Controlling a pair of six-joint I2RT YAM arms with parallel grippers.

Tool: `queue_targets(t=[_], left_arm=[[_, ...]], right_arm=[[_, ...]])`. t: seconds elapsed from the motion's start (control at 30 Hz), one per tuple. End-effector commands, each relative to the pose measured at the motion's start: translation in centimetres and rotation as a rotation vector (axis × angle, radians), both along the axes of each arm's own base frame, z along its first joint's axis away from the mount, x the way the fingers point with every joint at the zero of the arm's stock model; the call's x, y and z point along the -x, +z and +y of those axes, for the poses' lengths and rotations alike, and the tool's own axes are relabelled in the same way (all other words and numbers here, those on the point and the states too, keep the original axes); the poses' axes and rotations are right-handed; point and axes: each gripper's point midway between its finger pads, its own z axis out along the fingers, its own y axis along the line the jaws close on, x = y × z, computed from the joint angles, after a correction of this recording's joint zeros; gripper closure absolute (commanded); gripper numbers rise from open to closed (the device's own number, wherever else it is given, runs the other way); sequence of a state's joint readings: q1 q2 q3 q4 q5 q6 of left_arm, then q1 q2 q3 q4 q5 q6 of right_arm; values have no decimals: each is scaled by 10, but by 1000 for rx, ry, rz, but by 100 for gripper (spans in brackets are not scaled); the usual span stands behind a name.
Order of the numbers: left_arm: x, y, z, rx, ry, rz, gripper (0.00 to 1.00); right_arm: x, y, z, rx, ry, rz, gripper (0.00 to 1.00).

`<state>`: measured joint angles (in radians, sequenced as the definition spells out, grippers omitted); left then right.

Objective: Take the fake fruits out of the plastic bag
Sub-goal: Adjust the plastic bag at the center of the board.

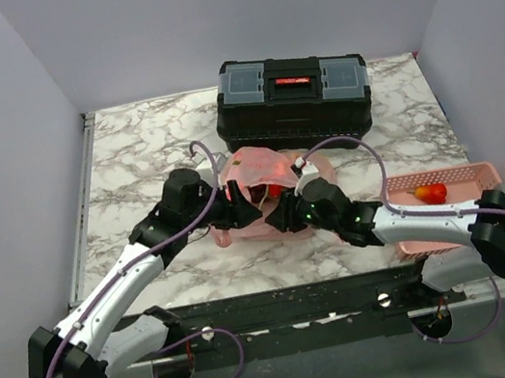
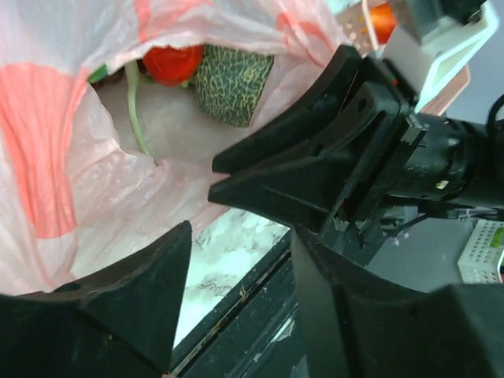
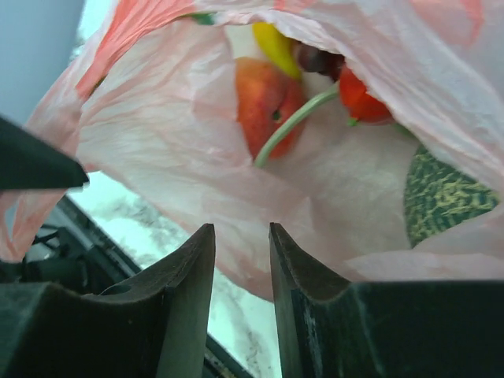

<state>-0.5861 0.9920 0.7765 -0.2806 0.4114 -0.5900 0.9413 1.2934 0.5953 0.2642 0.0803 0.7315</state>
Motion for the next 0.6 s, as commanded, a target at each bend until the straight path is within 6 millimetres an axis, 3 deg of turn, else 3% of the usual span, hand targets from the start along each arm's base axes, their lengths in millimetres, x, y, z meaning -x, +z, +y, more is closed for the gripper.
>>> queue_targets(t=[0.0, 0.13, 0.2, 0.3, 0.43, 0.57], left_arm=[[-3, -20, -6, -83, -2, 49, 51], [-15, -35, -1, -158, 58, 59, 60], [-20, -39, 4, -187, 92, 59, 59], [-26, -51, 16, -262, 156, 82, 44], [-29, -65, 31, -320, 237, 100, 26], [-28, -80, 34, -346, 252, 134, 20]], right_arm=[[-24, -13, -12, 137, -105, -44, 64], [-30, -26, 3, 168, -37, -83, 65], [-30, -33, 16, 157, 7, -81, 66], [-19, -40, 39, 104, 116, -50, 71], [8, -28, 61, -91, 257, -32, 80], [30, -15, 73, -222, 381, -42, 81]])
